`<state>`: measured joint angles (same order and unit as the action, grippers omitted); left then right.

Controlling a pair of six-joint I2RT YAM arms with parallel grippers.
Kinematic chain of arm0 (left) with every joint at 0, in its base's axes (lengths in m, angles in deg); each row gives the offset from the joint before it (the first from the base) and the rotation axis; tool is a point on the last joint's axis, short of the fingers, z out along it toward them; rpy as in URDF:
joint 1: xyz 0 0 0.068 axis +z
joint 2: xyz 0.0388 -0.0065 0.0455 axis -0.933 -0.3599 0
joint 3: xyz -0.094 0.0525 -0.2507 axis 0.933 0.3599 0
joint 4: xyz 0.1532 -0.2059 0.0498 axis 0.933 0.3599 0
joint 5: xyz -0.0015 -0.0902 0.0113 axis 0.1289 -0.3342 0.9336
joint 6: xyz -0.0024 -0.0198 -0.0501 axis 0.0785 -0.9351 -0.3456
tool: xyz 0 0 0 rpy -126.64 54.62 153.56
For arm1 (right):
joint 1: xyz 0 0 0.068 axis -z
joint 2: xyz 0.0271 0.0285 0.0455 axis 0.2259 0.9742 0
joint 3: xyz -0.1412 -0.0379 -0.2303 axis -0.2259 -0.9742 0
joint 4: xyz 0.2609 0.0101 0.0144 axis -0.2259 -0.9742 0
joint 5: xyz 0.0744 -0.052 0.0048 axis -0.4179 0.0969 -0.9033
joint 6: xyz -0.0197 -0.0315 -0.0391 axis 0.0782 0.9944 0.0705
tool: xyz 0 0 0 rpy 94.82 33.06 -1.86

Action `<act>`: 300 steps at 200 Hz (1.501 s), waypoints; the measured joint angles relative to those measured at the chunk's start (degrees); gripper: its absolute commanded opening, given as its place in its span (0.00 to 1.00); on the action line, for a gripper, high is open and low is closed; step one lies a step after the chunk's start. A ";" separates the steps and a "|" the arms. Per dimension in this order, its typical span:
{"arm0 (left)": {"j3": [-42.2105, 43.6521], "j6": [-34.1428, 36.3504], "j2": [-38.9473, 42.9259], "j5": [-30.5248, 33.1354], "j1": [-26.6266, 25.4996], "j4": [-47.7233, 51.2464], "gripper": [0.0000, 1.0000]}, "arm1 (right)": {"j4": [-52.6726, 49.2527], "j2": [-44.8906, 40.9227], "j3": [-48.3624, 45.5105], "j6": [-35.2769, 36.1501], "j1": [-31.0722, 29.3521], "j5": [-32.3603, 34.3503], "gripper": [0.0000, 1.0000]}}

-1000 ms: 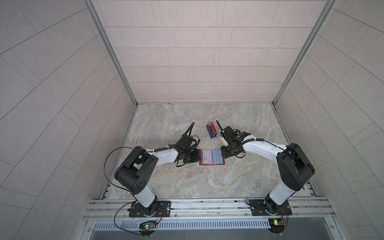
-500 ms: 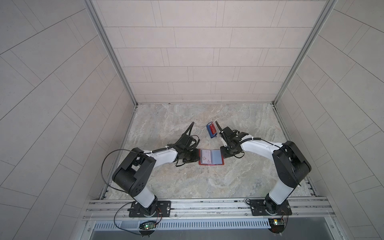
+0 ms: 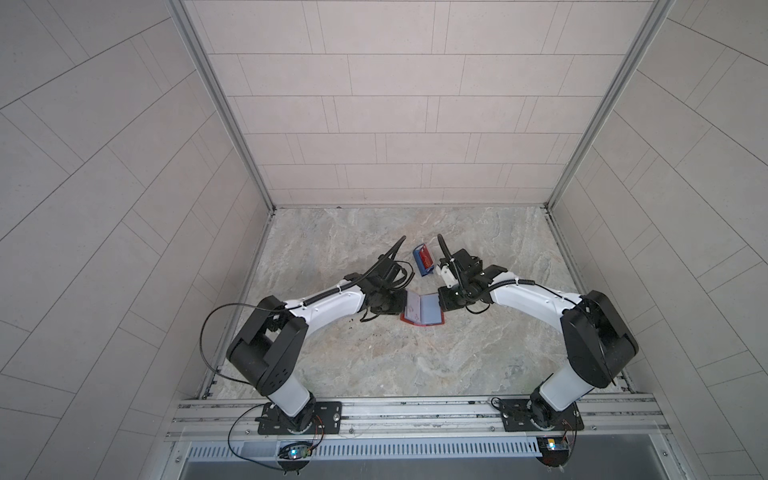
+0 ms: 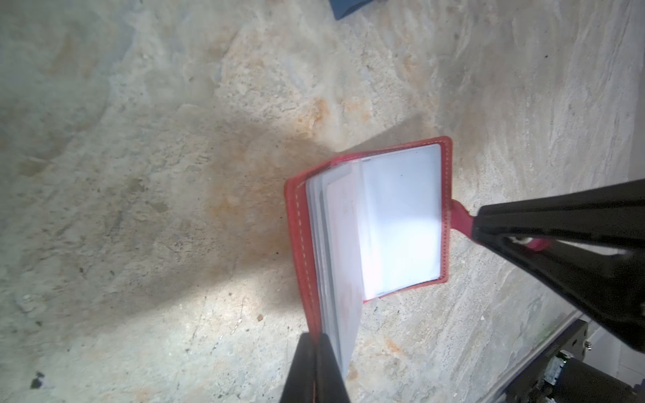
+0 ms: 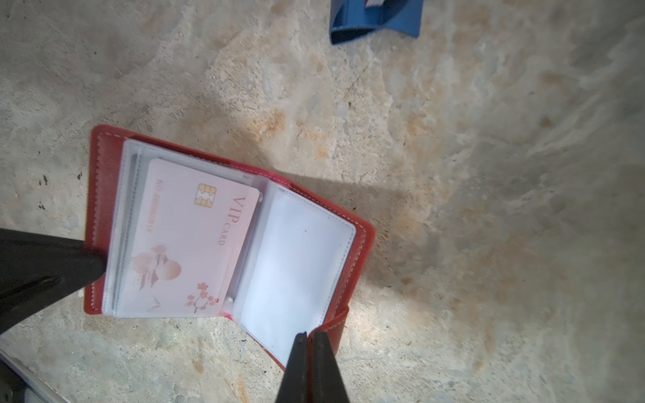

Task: Put the credit cards into the card holder

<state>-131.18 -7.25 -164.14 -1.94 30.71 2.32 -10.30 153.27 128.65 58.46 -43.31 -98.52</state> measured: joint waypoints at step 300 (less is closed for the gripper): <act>-13.86 -3.23 -17.00 -1.97 -10.16 -4.15 0.20 | 10.58 -1.29 -8.33 -6.19 6.80 -8.90 0.00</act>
<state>-145.04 -10.49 -181.15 -3.91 20.55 -1.83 0.28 151.98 120.33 52.28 -36.52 -107.42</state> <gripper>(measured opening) 0.199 0.047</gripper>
